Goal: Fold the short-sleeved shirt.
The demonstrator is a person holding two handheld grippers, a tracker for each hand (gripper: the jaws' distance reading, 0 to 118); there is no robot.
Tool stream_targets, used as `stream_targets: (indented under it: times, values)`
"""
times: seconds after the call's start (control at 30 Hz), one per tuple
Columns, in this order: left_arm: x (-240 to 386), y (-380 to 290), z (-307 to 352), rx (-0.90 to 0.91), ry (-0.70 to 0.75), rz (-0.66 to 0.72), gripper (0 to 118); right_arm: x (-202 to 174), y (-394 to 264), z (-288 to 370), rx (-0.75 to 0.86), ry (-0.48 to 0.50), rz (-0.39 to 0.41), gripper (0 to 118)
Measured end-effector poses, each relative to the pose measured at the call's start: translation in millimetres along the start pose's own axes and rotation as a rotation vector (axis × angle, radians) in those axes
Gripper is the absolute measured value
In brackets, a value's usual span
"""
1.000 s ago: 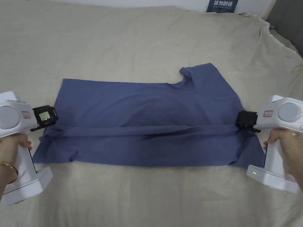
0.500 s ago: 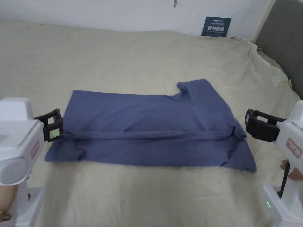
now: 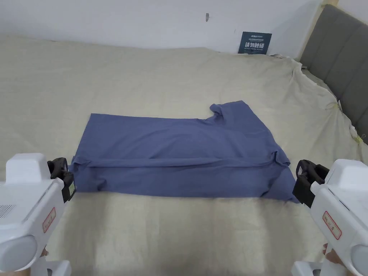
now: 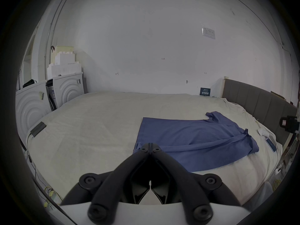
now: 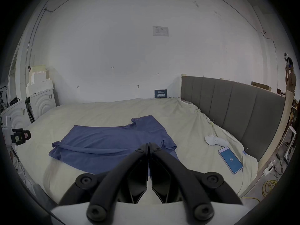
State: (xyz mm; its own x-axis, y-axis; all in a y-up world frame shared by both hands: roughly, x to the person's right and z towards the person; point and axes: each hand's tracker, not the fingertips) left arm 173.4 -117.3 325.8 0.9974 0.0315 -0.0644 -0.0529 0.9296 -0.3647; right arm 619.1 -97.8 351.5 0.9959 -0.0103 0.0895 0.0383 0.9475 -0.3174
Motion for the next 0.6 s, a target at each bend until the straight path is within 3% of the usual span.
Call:
stream_targets:
  times: [0.27,0.3,0.33,0.43,0.47,0.6]
  values:
    - [-19,15,-33,-0.127,-0.007,0.067,4,-9,2,1,-0.007,0.026,-0.001,0]
    - [-24,19,-41,-0.156,-0.009,0.089,11,-9,2,0,-0.007,0.027,0.003,0]
    - [-32,26,-52,-0.197,-0.026,0.127,29,-12,3,0,-0.009,0.026,0.007,0]
    - [-45,40,-84,-0.34,-0.02,0.198,93,-13,4,-4,-0.017,0.037,0.011,0]
    - [-49,41,-98,-0.399,-0.019,0.191,100,-15,4,-5,-0.018,0.039,0.014,0]
    - [-53,37,-141,-0.566,0.021,0.108,101,-17,4,-9,-0.027,0.041,0.018,0]
